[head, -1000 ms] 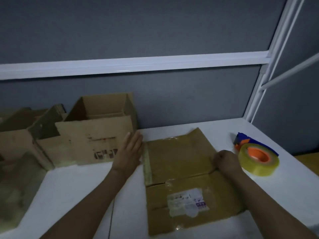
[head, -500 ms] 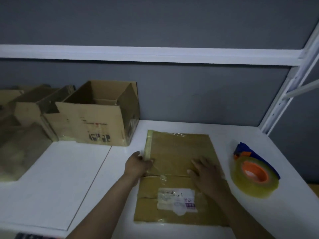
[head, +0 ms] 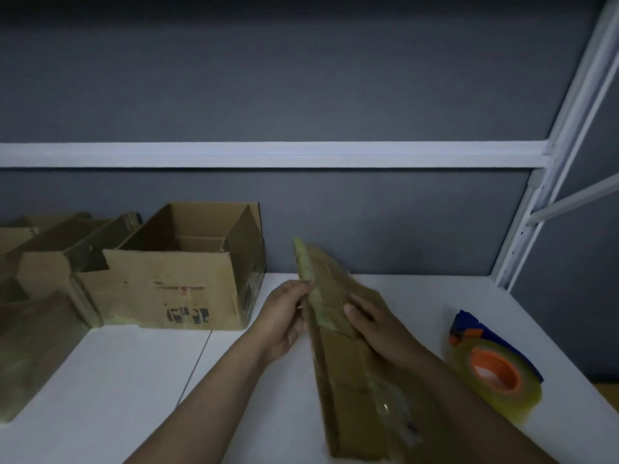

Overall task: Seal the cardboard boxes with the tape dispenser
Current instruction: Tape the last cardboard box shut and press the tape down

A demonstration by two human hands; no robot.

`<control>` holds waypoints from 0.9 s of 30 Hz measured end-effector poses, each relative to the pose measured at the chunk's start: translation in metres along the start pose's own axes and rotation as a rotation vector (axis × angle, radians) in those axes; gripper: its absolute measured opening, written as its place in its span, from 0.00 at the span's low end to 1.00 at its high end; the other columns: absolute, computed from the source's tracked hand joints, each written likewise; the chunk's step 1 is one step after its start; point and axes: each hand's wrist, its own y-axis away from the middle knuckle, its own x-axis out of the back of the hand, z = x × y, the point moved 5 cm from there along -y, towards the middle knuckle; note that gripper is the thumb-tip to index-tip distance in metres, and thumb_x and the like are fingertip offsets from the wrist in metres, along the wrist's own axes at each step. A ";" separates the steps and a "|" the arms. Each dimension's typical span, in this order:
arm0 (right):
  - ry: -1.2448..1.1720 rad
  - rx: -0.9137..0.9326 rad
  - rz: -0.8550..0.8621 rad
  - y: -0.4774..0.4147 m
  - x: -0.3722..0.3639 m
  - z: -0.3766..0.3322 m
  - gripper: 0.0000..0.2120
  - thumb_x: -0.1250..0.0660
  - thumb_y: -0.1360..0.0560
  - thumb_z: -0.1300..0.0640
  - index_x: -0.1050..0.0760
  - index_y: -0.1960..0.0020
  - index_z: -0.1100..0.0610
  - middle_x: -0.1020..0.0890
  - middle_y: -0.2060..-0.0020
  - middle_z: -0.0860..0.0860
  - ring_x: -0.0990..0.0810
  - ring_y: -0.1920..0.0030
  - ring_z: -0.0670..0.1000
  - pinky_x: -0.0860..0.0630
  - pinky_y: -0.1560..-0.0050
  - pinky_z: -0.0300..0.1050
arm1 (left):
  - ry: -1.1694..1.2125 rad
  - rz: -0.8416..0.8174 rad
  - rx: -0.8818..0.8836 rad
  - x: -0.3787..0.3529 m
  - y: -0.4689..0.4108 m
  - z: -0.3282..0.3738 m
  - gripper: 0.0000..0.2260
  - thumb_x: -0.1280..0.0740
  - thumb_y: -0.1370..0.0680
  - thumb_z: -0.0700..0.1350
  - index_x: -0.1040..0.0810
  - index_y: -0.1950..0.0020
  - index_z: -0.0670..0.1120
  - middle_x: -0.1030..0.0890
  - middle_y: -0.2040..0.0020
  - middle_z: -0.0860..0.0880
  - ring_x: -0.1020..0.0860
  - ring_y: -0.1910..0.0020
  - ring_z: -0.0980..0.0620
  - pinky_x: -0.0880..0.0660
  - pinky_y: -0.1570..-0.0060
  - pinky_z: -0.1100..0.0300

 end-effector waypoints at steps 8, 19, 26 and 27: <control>-0.454 0.012 -0.079 -0.006 0.063 -0.079 0.48 0.34 0.43 0.22 0.33 0.29 0.45 0.26 0.34 0.49 0.27 0.35 0.53 0.29 0.35 0.58 | -0.142 -0.088 -0.190 -0.067 0.003 0.087 0.13 0.40 0.18 0.45 0.23 0.39 0.39 0.24 0.39 0.32 0.24 0.44 0.40 0.25 0.40 0.49; 0.166 0.021 0.313 0.025 0.150 -0.091 0.10 0.38 0.21 0.61 0.22 0.43 0.57 0.20 0.47 0.47 0.19 0.52 0.50 0.21 0.53 0.41 | -0.553 0.118 -0.274 -0.068 -0.032 0.115 0.09 0.40 0.18 0.39 0.23 0.40 0.42 0.21 0.49 0.43 0.22 0.52 0.46 0.23 0.58 0.59; 0.019 -0.078 0.428 0.031 0.185 -0.059 0.19 0.43 0.22 0.70 0.17 0.56 0.54 0.18 0.57 0.53 0.19 0.60 0.52 0.23 0.72 0.37 | -0.654 0.431 -0.282 -0.005 -0.068 0.151 0.21 0.38 0.22 0.34 0.29 0.29 0.42 0.20 0.47 0.35 0.20 0.50 0.39 0.22 0.45 0.45; -0.017 -0.088 0.444 0.033 0.184 -0.058 0.18 0.43 0.22 0.70 0.17 0.55 0.56 0.19 0.58 0.53 0.20 0.63 0.51 0.26 0.74 0.36 | -0.731 0.425 -0.290 -0.006 -0.068 0.151 0.21 0.39 0.22 0.34 0.30 0.28 0.43 0.20 0.46 0.34 0.20 0.50 0.38 0.22 0.46 0.46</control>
